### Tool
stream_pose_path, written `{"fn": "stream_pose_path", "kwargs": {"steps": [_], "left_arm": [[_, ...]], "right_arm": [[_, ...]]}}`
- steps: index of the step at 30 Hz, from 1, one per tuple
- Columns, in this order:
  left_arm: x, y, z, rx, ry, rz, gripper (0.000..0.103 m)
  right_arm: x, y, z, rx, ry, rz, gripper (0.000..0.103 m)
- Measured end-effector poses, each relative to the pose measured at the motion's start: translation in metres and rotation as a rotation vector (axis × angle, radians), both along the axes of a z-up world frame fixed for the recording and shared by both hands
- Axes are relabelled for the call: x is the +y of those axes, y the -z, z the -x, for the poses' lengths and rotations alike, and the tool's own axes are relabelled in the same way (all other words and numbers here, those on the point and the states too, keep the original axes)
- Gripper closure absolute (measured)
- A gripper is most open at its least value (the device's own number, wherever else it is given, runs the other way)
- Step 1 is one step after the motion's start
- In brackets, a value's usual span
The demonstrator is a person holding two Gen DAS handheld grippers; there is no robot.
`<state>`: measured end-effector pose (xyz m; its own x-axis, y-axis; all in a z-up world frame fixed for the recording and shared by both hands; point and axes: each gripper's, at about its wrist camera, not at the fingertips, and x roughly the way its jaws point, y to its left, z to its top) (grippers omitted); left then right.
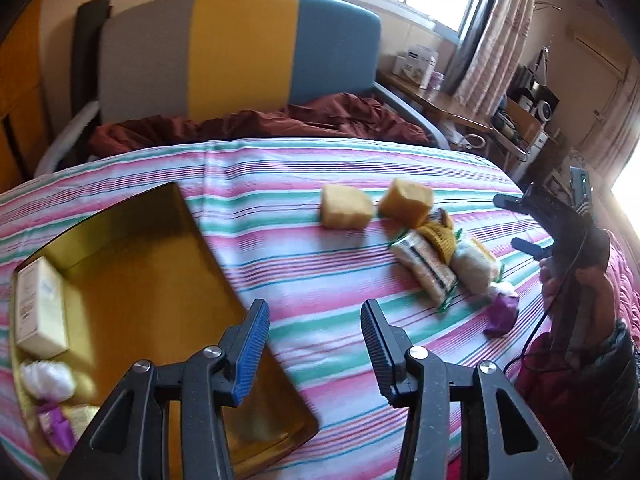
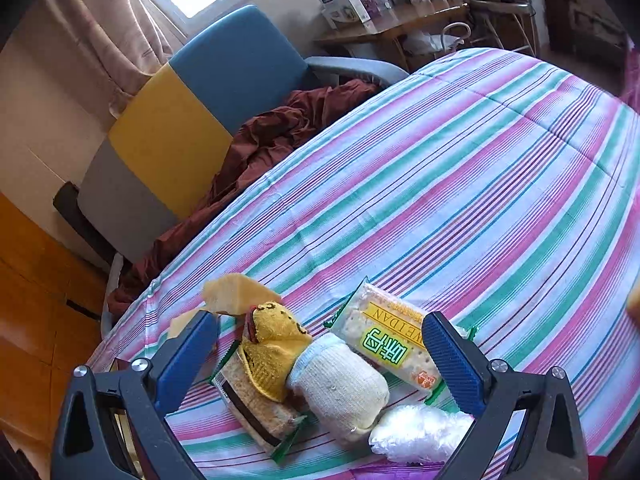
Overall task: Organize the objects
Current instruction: 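Grasp a yellow sponge with the left gripper while the right gripper approaches the cracker packet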
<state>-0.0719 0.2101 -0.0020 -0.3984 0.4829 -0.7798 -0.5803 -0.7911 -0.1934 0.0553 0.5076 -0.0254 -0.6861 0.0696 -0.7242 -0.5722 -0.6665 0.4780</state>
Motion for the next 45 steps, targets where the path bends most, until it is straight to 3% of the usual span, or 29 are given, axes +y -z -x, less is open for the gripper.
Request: {"fn": "stream_pose_path", "kwargs": {"steps": [8, 19, 27, 29, 30, 31, 33, 38, 45], "left_arm": [[0.080, 0.022, 0.037, -0.037, 0.048, 0.091, 0.029], [0.152, 0.057, 0.094, -0.013, 0.051, 0.197, 0.016], [0.173, 0.088, 0.125, -0.053, 0.019, 0.224, 0.017], [0.169, 0.098, 0.131, -0.113, 0.018, 0.202, 0.032], [0.165, 0.098, 0.130, -0.114, 0.014, 0.171, 0.032], [0.160, 0.096, 0.127, -0.112, 0.023, 0.140, 0.041], [0.155, 0.095, 0.120, -0.102, 0.031, 0.140, 0.042], [0.128, 0.089, 0.107, -0.134, -0.021, 0.109, 0.043], [0.091, 0.056, 0.065, -0.077, -0.012, 0.039, 0.043]], "right_arm": [[-0.002, -0.005, 0.002, 0.023, -0.035, 0.013, 0.000], [0.002, -0.001, 0.005, 0.030, -0.052, 0.055, 0.000], [-0.003, -0.001, 0.014, 0.021, -0.101, 0.047, 0.000], [-0.007, -0.002, 0.017, 0.015, -0.123, 0.024, 0.000], [-0.009, -0.002, 0.019, 0.010, -0.136, 0.012, 0.000], [-0.012, -0.002, 0.021, 0.006, -0.151, 0.003, 0.000], [-0.017, -0.002, 0.025, 0.006, -0.190, -0.001, 0.000], [-0.052, 0.001, 0.042, -0.003, -0.417, -0.002, 0.000], [-0.097, 0.023, 0.055, -0.118, -0.648, -0.022, 0.005]]}}
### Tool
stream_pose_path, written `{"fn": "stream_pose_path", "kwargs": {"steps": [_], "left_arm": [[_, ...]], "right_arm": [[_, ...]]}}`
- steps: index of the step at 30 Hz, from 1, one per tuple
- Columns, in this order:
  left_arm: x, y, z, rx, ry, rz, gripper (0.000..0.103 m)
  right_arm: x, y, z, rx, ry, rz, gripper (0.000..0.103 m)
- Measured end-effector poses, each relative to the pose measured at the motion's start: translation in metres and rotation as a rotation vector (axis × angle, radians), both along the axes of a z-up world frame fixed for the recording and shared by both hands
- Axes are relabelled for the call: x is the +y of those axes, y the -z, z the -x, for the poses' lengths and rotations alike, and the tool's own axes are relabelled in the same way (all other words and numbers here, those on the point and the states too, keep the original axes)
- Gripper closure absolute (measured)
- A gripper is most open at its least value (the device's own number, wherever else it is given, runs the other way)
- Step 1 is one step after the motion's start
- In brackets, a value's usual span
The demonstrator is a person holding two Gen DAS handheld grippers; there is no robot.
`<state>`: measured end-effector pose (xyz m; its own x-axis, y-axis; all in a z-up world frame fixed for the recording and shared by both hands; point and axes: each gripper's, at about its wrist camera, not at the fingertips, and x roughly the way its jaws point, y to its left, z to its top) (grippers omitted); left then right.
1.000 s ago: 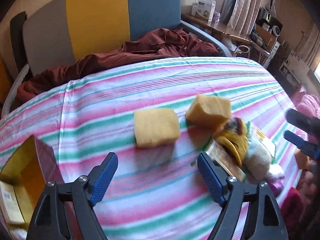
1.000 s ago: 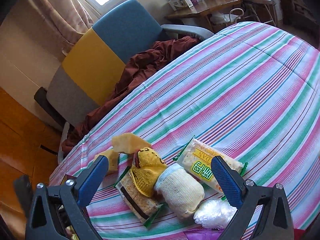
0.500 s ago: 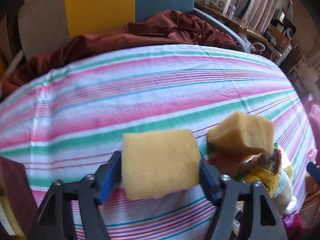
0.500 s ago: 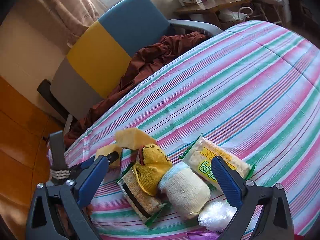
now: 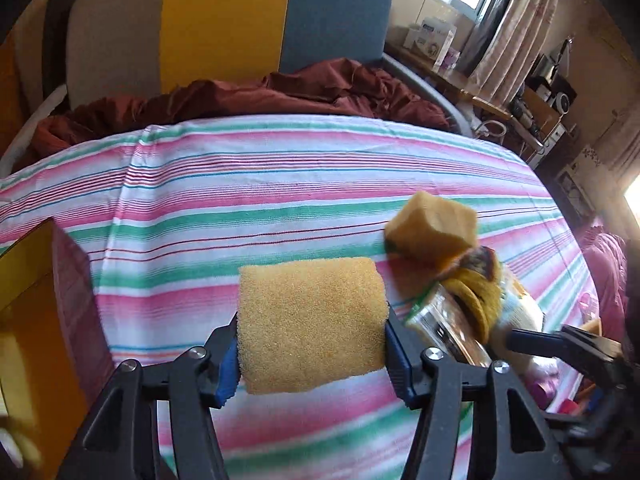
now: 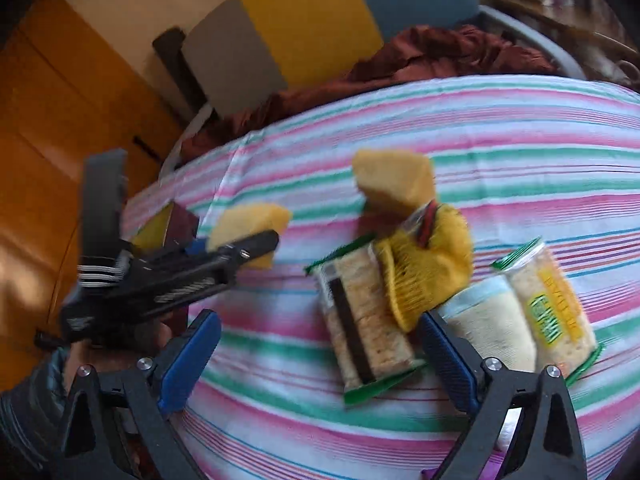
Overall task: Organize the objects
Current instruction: 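Grasp a yellow sponge with the left gripper while the right gripper approaches the cracker packet, then carry the yellow sponge toward the tin with the left gripper while the right gripper grasps the cracker packet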
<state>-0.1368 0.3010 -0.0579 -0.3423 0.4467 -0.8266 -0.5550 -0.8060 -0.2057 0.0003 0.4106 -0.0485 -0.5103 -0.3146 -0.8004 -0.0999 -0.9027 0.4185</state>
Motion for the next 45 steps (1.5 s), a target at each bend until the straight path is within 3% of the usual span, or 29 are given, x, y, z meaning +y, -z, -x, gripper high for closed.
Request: {"fn": "stream_pose_path", "kwargs": {"steps": [4, 7, 9, 11, 14, 18, 24, 29, 33, 42, 45], "left_arm": [[-0.018, -0.014, -0.023, 0.017, 0.009, -0.038, 0.043], [-0.031, -0.021, -0.037, 0.026, 0.006, -0.064, 0.043], [-0.039, -0.025, -0.044, 0.029, 0.003, -0.084, 0.043], [-0.052, -0.031, -0.051, 0.039, -0.007, -0.096, 0.042], [-0.069, -0.038, -0.058, 0.045, -0.027, -0.104, 0.042], [-0.095, -0.047, -0.068, 0.055, -0.059, -0.122, 0.042], [-0.121, -0.054, -0.082, 0.076, -0.087, -0.130, 0.042], [-0.143, -0.053, -0.089, 0.076, -0.118, -0.129, 0.042], [-0.160, -0.050, -0.094, 0.076, -0.147, -0.131, 0.042], [-0.192, -0.037, -0.103, 0.066, -0.192, -0.118, 0.042], [-0.196, -0.033, -0.107, 0.072, -0.188, -0.110, 0.042]], "right_arm": [[-0.001, 0.021, 0.007, -0.083, 0.032, -0.077, 0.004], [-0.007, 0.027, 0.012, -0.085, 0.016, -0.079, 0.005], [-0.022, 0.032, 0.015, -0.093, -0.020, -0.139, 0.013], [-0.045, 0.037, 0.015, -0.095, -0.082, -0.233, 0.036], [-0.076, 0.038, 0.014, -0.053, -0.172, -0.335, 0.042], [-0.090, 0.040, 0.011, -0.031, -0.222, -0.379, 0.042], [-0.083, 0.039, 0.011, -0.039, -0.207, -0.325, 0.042], [-0.082, 0.039, 0.009, -0.045, -0.189, -0.277, 0.022], [-0.086, 0.042, 0.014, -0.050, -0.168, -0.275, 0.013], [-0.078, 0.048, 0.036, -0.015, 0.009, -0.319, 0.011], [-0.085, 0.046, 0.040, -0.016, 0.004, -0.405, 0.026]]}}
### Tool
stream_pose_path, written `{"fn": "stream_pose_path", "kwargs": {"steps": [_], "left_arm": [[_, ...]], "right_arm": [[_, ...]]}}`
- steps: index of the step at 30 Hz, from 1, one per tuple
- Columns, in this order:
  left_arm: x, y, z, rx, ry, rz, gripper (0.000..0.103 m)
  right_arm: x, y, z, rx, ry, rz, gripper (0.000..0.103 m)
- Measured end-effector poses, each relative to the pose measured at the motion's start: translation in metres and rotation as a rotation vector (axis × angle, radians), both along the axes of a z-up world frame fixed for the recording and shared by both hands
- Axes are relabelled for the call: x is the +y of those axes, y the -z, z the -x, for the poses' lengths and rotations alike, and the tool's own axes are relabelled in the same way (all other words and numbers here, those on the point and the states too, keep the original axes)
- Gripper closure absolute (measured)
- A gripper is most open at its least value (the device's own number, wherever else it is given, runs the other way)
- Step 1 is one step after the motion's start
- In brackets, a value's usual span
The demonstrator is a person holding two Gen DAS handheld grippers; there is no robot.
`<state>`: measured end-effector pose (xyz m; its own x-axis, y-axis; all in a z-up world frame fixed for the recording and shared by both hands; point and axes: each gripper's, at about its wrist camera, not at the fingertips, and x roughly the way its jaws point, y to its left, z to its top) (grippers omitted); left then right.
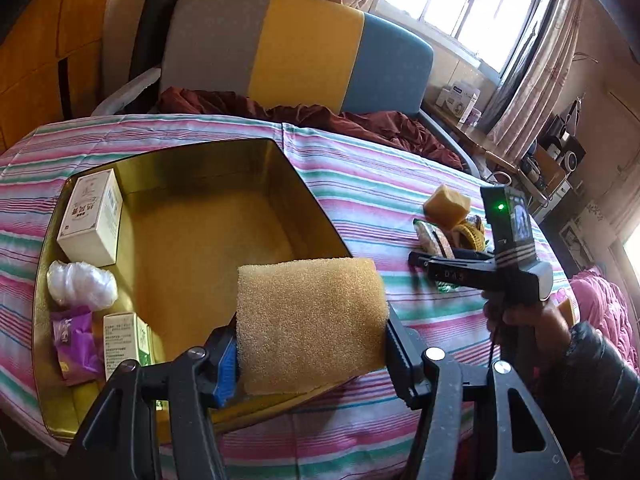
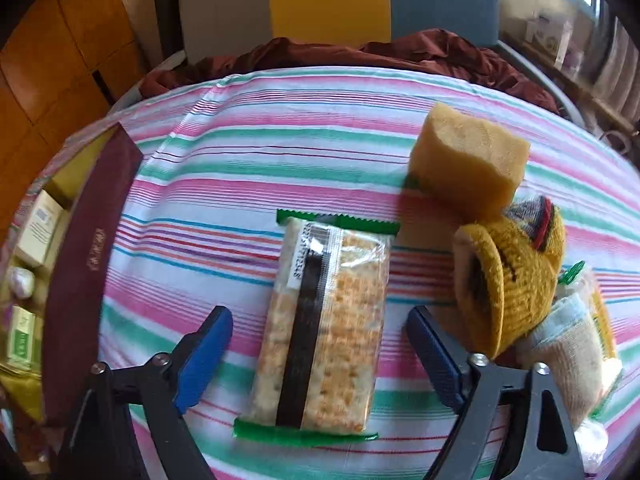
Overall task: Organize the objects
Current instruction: 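Carry the yellow sponge toward the tin with the left gripper while the right gripper grasps the cracker packet, then lower the yellow sponge into the gold tin and open the left gripper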
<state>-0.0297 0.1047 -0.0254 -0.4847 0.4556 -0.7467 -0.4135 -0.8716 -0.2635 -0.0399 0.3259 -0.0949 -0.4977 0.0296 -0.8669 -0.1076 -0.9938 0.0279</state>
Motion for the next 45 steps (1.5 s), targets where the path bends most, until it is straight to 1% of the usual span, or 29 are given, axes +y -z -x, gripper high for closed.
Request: {"fn": "stream_pose_path", "kwargs": {"steps": [1, 2, 3, 8, 14, 18, 23, 27, 30, 34, 36, 38, 40, 42, 45], "left_arm": [[0.000, 0.001, -0.002, -0.002, 0.003, 0.001, 0.042], [0.000, 0.003, -0.002, -0.005, 0.007, 0.000, 0.042], [0.000, 0.004, -0.002, -0.006, 0.011, -0.001, 0.042], [0.006, 0.006, -0.006, -0.007, 0.037, -0.004, 0.042], [0.009, 0.008, -0.008, -0.018, 0.054, -0.011, 0.042], [0.004, 0.007, -0.007, -0.019, 0.039, -0.022, 0.042], [0.001, 0.007, -0.006, -0.022, 0.025, -0.021, 0.042], [-0.001, 0.001, -0.005, -0.002, 0.024, -0.025, 0.042], [-0.017, -0.005, 0.007, 0.009, -0.029, -0.040, 0.042], [-0.042, -0.010, 0.028, 0.010, -0.114, -0.030, 0.042], [-0.055, -0.011, 0.041, -0.009, -0.152, -0.043, 0.042], [-0.069, -0.009, 0.061, -0.056, -0.204, -0.073, 0.042], [-0.077, -0.007, 0.076, -0.073, -0.235, -0.078, 0.042], [-0.078, -0.004, 0.088, -0.080, -0.245, -0.064, 0.042], [-0.075, 0.005, 0.104, -0.090, -0.254, -0.011, 0.042]], "right_arm": [[-0.002, -0.002, -0.001, 0.002, -0.013, -0.001, 0.038], [-0.002, -0.004, -0.002, -0.001, -0.022, -0.009, 0.048], [-0.002, -0.004, -0.003, -0.006, -0.033, -0.008, 0.049], [0.011, 0.000, -0.005, -0.009, -0.071, 0.077, 0.046], [0.002, 0.001, -0.006, 0.001, -0.092, 0.022, 0.047], [-0.006, 0.001, -0.008, 0.012, -0.104, -0.034, 0.048], [-0.009, 0.001, -0.009, 0.016, -0.120, -0.054, 0.051], [-0.010, 0.001, -0.009, 0.021, -0.127, -0.070, 0.052], [-0.012, 0.001, -0.009, 0.024, -0.133, -0.083, 0.053], [-0.014, 0.001, -0.010, 0.025, -0.143, -0.090, 0.055], [-0.015, 0.000, -0.011, 0.026, -0.147, -0.095, 0.056], [-0.016, 0.001, -0.011, 0.026, -0.148, -0.100, 0.056], [-0.016, 0.001, -0.011, 0.026, -0.148, -0.099, 0.056], [-0.016, 0.001, -0.011, 0.027, -0.147, -0.100, 0.056], [-0.015, 0.001, -0.011, 0.027, -0.148, -0.099, 0.056]]}}
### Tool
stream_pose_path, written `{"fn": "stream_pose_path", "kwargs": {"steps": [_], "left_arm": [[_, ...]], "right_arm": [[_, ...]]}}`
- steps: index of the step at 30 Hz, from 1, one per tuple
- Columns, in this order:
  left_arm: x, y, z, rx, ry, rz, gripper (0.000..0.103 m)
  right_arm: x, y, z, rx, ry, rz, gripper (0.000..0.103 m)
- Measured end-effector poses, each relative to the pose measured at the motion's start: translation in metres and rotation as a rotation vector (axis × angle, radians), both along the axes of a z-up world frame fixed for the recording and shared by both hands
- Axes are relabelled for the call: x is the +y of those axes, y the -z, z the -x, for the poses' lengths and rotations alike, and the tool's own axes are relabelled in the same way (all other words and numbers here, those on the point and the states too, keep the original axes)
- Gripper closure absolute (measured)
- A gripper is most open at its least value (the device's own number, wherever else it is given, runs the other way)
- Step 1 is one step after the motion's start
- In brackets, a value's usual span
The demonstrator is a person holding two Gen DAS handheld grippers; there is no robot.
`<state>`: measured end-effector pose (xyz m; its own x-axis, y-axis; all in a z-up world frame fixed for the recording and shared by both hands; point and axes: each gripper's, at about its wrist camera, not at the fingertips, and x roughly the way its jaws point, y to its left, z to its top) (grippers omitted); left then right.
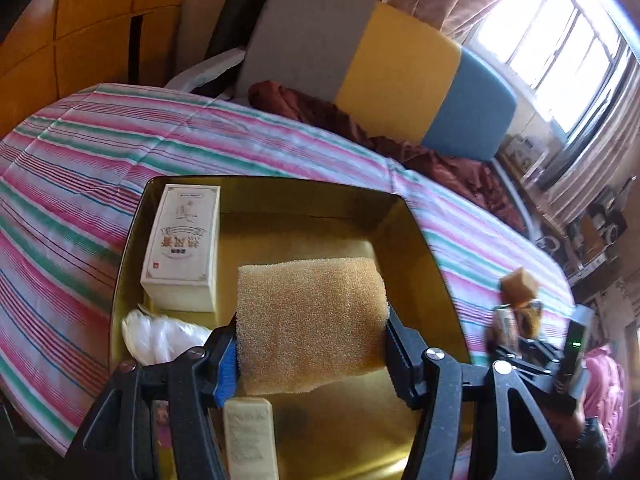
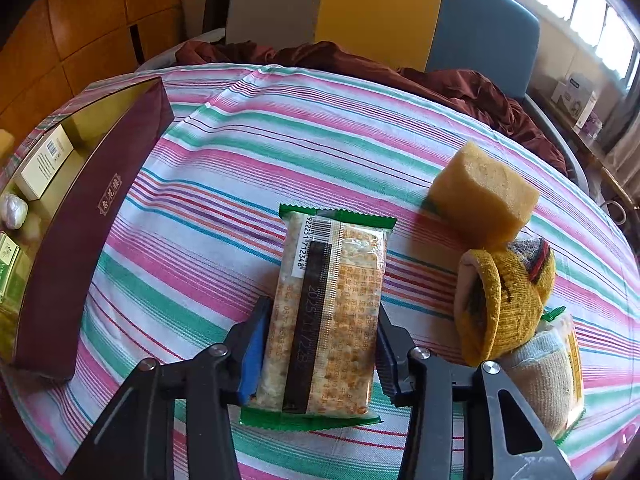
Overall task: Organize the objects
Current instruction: 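Lower the yellow sponge into the gold tin and open the left gripper, then lower the cracker packet into the tin and open the right gripper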
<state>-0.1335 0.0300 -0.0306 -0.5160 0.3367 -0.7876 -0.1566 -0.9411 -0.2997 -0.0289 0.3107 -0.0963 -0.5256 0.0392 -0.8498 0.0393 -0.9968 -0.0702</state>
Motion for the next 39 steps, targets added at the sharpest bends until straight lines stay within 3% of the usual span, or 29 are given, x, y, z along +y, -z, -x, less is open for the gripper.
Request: {"fn": "stream_pose_path", "kwargs": {"steps": [7, 9, 11, 14, 25, 30, 33, 39], "left_arm": [[0.001, 0.036, 0.010, -0.069, -0.014, 0.151, 0.039], [-0.001, 0.039, 0.006, -0.067, -0.017, 0.171, 0.036], [-0.003, 0.042, 0.002, -0.066, -0.006, 0.187, 0.026], [-0.004, 0.042, -0.005, -0.057, 0.019, 0.202, 0.023], [-0.035, -0.002, -0.051, 0.108, -0.071, 0.154, 0.023], [-0.044, -0.008, -0.059, 0.126, -0.074, 0.134, 0.024], [-0.049, -0.006, -0.058, 0.113, -0.083, 0.100, 0.025], [-0.061, -0.005, -0.063, 0.090, -0.110, 0.054, 0.032]], "right_arm": [[0.001, 0.000, 0.000, 0.001, 0.000, 0.002, 0.056], [0.001, 0.001, 0.000, 0.001, 0.000, 0.002, 0.056], [0.001, 0.001, 0.000, 0.001, 0.002, 0.004, 0.056], [0.002, 0.000, 0.000, 0.002, 0.004, 0.007, 0.056], [0.005, -0.004, 0.000, -0.003, 0.040, 0.016, 0.057], [0.001, -0.036, -0.010, 0.054, 0.057, 0.073, 0.057], [-0.017, -0.062, -0.018, 0.102, 0.037, 0.157, 0.057], [-0.098, -0.093, -0.024, 0.149, -0.128, 0.237, 0.057]]}}
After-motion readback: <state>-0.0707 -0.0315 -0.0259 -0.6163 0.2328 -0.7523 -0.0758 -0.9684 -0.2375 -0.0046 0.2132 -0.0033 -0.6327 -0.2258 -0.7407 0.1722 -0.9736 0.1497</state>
